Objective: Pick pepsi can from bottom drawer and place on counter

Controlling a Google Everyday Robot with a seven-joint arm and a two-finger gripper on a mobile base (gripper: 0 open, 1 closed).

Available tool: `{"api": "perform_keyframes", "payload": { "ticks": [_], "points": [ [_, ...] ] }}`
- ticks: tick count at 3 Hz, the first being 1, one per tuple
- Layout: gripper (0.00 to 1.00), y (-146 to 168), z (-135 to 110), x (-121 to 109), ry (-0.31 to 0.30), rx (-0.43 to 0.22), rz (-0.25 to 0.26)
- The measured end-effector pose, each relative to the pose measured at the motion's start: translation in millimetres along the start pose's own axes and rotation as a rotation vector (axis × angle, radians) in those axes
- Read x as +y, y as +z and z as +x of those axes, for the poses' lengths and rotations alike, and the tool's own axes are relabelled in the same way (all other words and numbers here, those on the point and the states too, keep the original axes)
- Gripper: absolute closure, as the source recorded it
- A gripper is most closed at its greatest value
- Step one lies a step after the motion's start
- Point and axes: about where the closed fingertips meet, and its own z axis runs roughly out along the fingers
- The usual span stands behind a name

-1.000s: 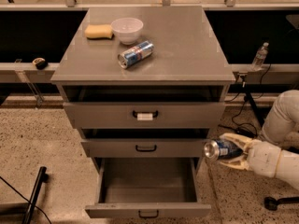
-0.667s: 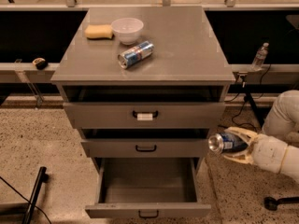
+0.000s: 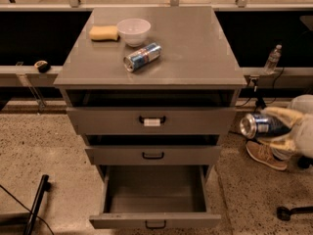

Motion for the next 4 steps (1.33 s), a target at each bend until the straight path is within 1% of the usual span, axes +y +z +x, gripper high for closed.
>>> {"api": "perform_keyframes", "payload": {
  "ticks": [1,2,3,4],
  "points": [
    [1.0,-6,-6,-38,-0.06,0.052,-0.076],
    [1.0,0,-8,-72,-0.103,0.074,-0.178],
    [1.0,21,-7,-105,-0.134,0.071,-0.305],
    [1.0,36,-5,-125,-0.146,0.06,-0.35]
  ]
}}
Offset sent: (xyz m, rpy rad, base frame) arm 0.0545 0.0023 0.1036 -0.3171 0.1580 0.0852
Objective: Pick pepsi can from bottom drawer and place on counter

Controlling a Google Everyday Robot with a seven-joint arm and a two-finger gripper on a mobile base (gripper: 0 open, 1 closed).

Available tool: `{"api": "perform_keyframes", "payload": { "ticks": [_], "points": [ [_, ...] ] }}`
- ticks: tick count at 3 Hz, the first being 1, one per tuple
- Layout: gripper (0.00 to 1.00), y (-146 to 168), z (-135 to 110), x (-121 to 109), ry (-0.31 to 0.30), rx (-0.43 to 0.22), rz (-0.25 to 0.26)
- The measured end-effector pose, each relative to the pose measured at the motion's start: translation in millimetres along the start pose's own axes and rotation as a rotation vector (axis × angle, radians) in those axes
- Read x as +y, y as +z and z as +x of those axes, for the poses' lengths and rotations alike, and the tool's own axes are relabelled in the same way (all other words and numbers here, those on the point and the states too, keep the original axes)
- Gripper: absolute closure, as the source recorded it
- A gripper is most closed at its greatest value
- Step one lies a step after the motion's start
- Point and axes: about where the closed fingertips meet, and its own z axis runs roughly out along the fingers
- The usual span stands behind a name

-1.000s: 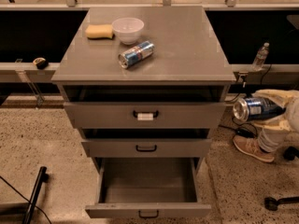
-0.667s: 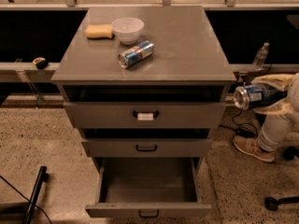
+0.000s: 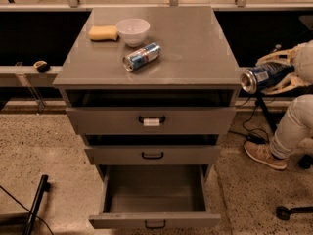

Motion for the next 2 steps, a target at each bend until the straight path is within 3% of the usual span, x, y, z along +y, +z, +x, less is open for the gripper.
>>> {"api": "perform_keyframes", "payload": {
  "ticks": [1,2],
  "points": [
    [1.0,13,10,-24,-0.016,0.01,-0.013],
    [1.0,26,29,-56,-0.041,0.06,-0.003]
  ]
}}
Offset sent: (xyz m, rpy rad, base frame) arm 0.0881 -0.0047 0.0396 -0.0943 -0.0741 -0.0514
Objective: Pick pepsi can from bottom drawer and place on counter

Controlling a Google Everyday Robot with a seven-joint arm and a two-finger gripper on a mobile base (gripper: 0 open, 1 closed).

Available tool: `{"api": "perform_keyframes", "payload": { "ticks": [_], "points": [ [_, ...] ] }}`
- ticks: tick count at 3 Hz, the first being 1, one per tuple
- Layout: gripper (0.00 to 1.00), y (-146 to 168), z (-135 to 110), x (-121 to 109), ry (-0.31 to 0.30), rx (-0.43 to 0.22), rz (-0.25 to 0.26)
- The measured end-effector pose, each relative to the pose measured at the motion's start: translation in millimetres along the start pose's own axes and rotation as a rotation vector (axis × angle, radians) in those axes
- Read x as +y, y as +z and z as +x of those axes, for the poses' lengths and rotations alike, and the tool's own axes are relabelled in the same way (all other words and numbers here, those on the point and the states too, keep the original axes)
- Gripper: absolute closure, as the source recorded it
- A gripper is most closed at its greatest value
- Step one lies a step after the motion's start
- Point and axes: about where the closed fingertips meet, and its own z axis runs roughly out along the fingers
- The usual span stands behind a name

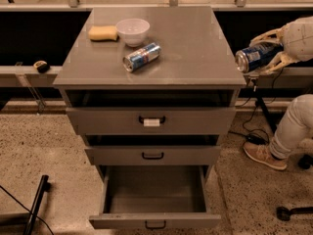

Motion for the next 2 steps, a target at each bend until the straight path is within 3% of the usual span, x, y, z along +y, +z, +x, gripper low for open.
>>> {"api": "perform_keyframes", "payload": {
  "ticks": [2],
  "points": [
    [1.0,39,7,-31,-0.018,0.009,-0.025]
  ]
}}
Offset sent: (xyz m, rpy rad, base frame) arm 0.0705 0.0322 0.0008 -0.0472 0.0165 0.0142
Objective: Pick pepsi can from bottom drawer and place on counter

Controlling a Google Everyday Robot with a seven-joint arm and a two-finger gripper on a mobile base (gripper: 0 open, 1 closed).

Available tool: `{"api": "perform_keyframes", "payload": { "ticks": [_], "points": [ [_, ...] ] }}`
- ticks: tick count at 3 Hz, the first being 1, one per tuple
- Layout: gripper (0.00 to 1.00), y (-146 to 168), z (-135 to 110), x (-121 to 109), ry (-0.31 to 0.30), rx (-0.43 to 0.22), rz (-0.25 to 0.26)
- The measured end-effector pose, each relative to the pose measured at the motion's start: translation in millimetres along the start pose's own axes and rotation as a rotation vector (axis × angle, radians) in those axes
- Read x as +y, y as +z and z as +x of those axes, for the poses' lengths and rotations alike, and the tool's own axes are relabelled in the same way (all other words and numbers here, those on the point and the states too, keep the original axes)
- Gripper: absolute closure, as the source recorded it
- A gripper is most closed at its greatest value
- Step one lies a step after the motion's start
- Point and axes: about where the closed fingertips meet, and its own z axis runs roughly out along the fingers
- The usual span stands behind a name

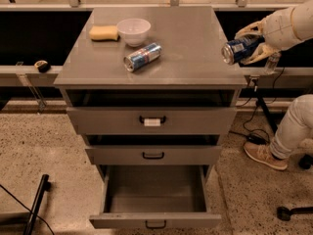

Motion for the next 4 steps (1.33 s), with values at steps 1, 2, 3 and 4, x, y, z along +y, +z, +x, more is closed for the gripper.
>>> {"api": "perform_keyframes", "payload": {
  "ticks": [1,2,3,4],
  "points": [
    [1.0,25,-3,-5,0.009,-0.032,-0.018],
    [1.0,58,-12,-5,0.026,-0.093,-0.036],
    [1.0,58,-12,-5,0.026,-0.093,-0.036],
    [1.0,69,-20,-9,0.009,-0.113,-0.047]
  ]
}}
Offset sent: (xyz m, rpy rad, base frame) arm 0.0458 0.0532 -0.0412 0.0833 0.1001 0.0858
